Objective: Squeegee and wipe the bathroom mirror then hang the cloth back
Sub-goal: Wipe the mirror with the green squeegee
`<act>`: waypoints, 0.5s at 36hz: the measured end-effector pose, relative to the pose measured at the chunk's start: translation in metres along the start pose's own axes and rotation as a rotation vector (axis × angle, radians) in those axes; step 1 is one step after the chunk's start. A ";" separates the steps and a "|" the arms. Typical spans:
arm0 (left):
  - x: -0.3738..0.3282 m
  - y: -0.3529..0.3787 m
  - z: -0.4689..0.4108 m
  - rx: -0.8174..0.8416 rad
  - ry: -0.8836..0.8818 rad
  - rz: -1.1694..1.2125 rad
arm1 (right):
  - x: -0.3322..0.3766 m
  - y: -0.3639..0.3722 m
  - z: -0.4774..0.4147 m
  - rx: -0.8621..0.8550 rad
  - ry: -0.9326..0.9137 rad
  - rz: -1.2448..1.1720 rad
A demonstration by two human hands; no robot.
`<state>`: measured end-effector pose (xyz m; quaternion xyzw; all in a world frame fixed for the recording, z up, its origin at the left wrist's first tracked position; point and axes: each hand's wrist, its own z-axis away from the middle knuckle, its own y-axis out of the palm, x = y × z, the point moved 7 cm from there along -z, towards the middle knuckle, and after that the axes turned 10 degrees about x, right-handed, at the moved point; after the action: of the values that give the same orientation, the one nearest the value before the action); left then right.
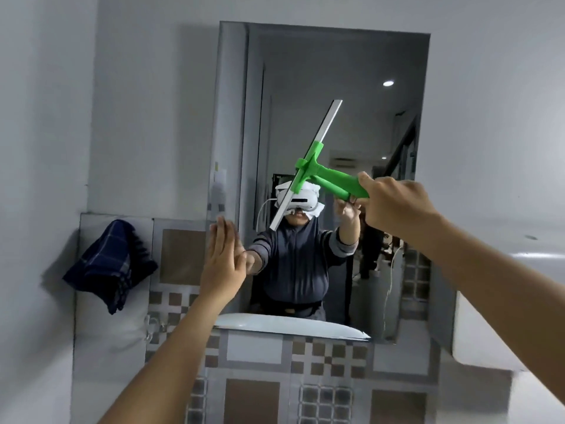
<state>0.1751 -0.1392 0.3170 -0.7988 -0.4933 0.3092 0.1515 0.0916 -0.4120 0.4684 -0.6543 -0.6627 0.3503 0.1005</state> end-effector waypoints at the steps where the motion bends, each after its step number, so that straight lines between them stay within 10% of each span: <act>1: 0.000 0.000 -0.001 0.006 -0.002 -0.011 | -0.007 0.000 0.003 0.004 0.000 -0.007; 18: -0.002 -0.002 0.001 0.060 -0.018 0.000 | -0.048 0.034 0.074 0.184 0.340 -0.289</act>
<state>0.1725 -0.1397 0.3178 -0.7910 -0.4852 0.3312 0.1710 0.0805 -0.4851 0.4091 -0.5902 -0.6883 0.2762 0.3188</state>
